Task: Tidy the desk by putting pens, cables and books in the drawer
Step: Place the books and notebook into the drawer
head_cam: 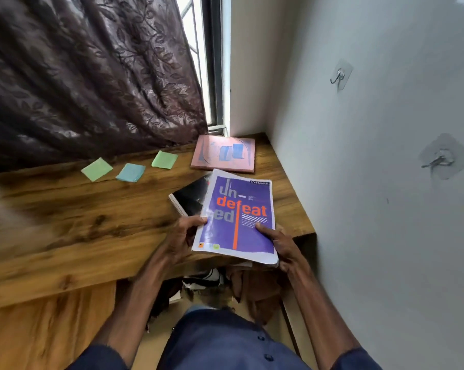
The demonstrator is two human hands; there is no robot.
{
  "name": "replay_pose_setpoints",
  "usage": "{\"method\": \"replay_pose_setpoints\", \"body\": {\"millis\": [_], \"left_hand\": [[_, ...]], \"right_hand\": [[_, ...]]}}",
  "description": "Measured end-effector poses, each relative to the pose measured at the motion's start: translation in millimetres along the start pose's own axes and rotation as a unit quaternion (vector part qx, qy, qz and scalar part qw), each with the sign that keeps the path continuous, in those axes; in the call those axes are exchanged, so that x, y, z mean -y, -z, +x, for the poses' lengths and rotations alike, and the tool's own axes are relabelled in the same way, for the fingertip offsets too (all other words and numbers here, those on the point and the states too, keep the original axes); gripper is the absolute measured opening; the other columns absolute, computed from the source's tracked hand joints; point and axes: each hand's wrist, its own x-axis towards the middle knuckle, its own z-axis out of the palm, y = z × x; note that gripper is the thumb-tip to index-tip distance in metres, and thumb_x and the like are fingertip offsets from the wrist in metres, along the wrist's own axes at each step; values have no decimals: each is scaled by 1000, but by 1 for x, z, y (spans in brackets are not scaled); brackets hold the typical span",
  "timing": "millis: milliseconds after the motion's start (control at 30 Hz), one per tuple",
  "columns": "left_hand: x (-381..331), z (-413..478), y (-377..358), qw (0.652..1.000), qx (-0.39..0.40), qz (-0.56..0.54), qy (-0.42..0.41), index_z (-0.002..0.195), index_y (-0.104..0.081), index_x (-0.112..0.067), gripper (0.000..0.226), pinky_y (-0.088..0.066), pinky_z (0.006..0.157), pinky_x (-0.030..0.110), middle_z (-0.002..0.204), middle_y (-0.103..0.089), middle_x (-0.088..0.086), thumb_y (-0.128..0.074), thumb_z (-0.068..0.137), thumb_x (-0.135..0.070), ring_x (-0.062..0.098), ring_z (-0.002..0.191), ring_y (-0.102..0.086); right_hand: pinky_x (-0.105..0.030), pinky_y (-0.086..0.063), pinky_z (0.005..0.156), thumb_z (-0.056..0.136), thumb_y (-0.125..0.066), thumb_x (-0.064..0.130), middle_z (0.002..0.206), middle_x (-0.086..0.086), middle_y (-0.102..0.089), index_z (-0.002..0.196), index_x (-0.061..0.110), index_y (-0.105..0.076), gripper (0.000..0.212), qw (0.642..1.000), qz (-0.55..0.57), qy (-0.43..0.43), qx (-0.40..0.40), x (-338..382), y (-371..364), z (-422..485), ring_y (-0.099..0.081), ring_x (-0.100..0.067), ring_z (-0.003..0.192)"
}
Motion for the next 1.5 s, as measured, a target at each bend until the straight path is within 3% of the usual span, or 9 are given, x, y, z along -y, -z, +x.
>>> {"method": "replay_pose_setpoints", "body": {"millis": [167,300,433,500,667,800,967,1133,1500], "left_hand": [[59,-80,-4,997,-62,38,-7,121,-68,4,42,-61,70,32,116,-72,24,-65,92,-26,29,85,-74],[114,-143,-5,988,-100,112,-20,123,-68,-10,58,-54,81,36,120,-73,16,-77,77,-43,29,101,-70],[164,-202,-9,986,-137,98,-9,125,-64,-8,48,-57,90,45,117,-75,15,-78,86,-31,32,105,-72],[179,-230,-17,981,-175,84,-24,123,-63,-2,36,-64,77,38,108,-77,14,-73,92,-18,27,92,-76],[199,-287,-8,956,-248,150,-44,115,-66,-10,71,-65,75,39,102,-79,6,-91,63,-52,28,92,-77],[210,-318,9,947,-260,185,-46,116,-64,-9,30,-65,75,38,106,-78,9,-74,89,-20,29,93,-77],[212,-349,42,940,-256,221,-41,119,-62,-11,32,-62,64,25,105,-77,3,-72,91,-26,18,87,-78],[216,-384,101,955,-237,179,-2,122,-60,-10,42,-63,70,31,111,-77,6,-70,90,-36,23,91,-77],[198,-457,234,982,-177,38,47,121,-63,-7,43,-62,82,46,113,-76,15,-71,91,-37,39,103,-73]], "right_hand": [[-33,-61,69,89,-66,-6,99,-16,-75,114,0,-65,26,995,-66,73,2,-36,7,-56,-74,-23,78],[-32,-59,68,89,-65,-8,97,-15,-72,118,-3,-61,31,985,-136,101,28,-77,24,-107,-71,-18,76],[-38,-61,74,91,-68,0,105,-15,-74,123,1,-58,34,984,-143,76,68,-110,31,-161,-74,-27,88],[-41,-62,78,91,-69,5,111,-16,-74,121,6,-58,32,982,-161,64,77,-125,31,-183,-74,-29,93],[-43,-60,80,93,-70,10,112,-12,-74,122,11,-59,31,972,-212,66,82,-166,20,-214,-73,-28,97],[-49,-61,85,92,-72,15,113,-5,-74,115,23,-61,27,960,-259,75,71,-191,3,-235,-74,-24,98],[-46,-62,82,92,-72,20,114,-3,-73,121,18,-59,32,954,-287,72,50,-217,-33,-252,-74,-21,95],[-23,-60,65,91,-73,23,105,5,-73,113,22,-59,26,957,-283,66,28,-260,-79,-271,-75,-14,87],[-44,-63,79,87,-76,10,107,-12,-76,107,13,-67,23,972,-230,47,-9,-376,-194,-316,-75,-30,92]]}}
